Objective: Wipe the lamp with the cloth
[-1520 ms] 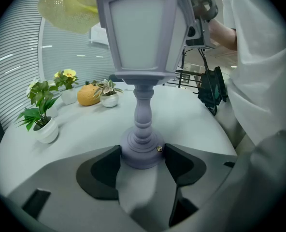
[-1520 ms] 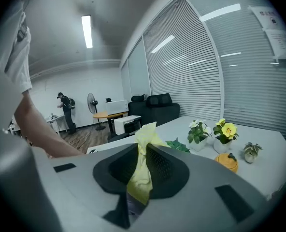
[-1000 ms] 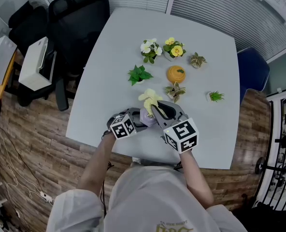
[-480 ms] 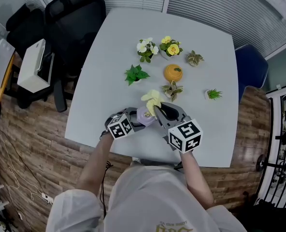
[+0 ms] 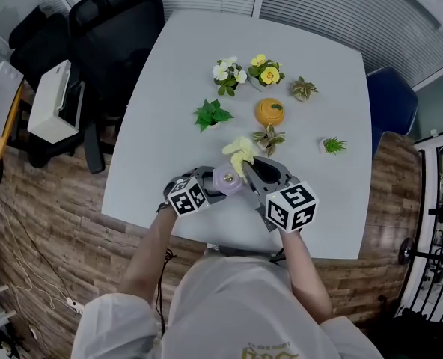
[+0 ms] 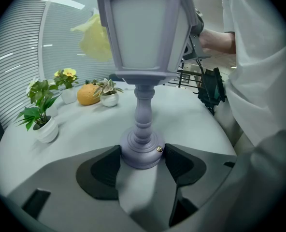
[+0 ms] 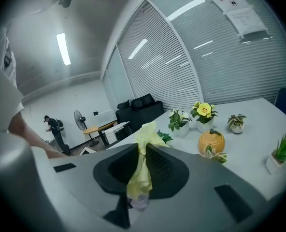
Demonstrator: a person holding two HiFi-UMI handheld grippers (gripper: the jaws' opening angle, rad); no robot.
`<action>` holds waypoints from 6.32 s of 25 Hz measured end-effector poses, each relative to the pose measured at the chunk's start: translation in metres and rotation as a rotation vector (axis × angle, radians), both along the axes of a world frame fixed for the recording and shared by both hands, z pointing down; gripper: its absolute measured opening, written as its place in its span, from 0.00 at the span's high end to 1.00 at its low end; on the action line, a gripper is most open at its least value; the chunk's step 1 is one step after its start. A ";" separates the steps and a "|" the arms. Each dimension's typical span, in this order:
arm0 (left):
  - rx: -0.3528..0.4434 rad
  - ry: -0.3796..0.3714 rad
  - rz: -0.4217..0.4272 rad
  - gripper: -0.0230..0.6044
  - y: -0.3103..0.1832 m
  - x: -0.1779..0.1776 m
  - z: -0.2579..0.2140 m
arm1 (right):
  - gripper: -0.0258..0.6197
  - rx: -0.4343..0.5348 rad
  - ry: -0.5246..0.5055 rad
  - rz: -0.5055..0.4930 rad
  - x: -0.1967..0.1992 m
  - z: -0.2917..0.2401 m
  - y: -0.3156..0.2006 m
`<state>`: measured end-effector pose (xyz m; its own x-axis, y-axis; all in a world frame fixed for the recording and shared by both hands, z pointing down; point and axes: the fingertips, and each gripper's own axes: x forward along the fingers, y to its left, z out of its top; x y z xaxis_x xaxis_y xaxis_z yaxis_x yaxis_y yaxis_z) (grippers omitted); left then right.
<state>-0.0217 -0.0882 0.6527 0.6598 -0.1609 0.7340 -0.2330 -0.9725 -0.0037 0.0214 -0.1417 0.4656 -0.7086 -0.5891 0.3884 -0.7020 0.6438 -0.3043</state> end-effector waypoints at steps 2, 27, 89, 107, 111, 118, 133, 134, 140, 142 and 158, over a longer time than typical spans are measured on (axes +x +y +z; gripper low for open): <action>0.000 0.001 0.001 0.49 0.000 0.000 -0.001 | 0.87 -0.018 -0.022 0.008 0.002 0.002 -0.002; -0.001 0.002 0.002 0.49 0.000 0.000 -0.001 | 0.87 -0.207 -0.395 -0.058 -0.004 0.028 -0.016; -0.014 -0.005 -0.003 0.49 0.000 -0.001 0.001 | 0.87 -0.342 -0.475 -0.048 0.002 0.060 0.008; -0.009 -0.004 -0.003 0.49 0.000 0.000 0.000 | 0.87 -0.336 -0.526 -0.027 0.015 0.042 0.029; -0.010 -0.005 -0.004 0.49 0.000 -0.001 0.001 | 0.87 -0.338 -0.552 -0.027 0.016 0.037 0.032; -0.012 -0.007 -0.003 0.49 0.000 0.000 0.001 | 0.87 -0.342 -0.616 -0.024 0.021 0.027 0.037; -0.024 -0.010 -0.003 0.49 0.000 0.000 0.002 | 0.87 -0.363 -0.655 -0.043 0.021 0.026 0.042; -0.027 -0.011 -0.003 0.49 0.000 0.000 0.003 | 0.87 -0.365 -0.657 -0.041 0.021 0.028 0.041; -0.025 -0.010 -0.005 0.49 -0.002 0.000 0.002 | 0.88 -0.376 -0.637 -0.044 0.017 0.033 0.039; -0.028 -0.010 -0.005 0.49 -0.001 0.000 0.003 | 0.88 -0.379 -0.627 -0.044 0.016 0.035 0.040; -0.027 -0.010 -0.007 0.49 -0.001 0.000 0.003 | 0.88 -0.411 -0.565 -0.032 0.013 0.054 0.039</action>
